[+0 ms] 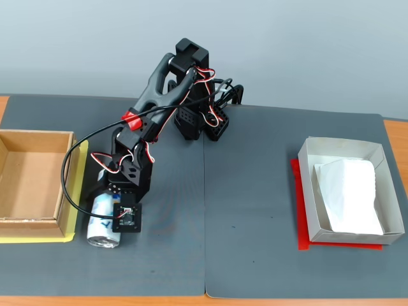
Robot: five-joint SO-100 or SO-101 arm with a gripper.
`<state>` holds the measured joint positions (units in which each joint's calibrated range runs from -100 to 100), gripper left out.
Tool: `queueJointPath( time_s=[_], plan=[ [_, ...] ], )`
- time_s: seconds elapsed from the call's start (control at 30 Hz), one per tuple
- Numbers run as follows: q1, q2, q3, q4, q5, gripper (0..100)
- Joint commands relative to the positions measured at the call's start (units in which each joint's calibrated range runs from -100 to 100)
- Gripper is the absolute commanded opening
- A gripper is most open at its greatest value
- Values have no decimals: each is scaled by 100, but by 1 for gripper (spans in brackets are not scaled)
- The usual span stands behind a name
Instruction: Pick the can and put it in the brown box
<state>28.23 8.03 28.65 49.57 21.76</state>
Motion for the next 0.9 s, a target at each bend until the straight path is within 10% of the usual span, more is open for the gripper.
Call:
queueJointPath(
  time_s=[0.0, 0.87],
  plan=[
    [20, -19, -32, 22, -18, 27],
    [-78, -858, -50, 39, -357, 16]
  ],
)
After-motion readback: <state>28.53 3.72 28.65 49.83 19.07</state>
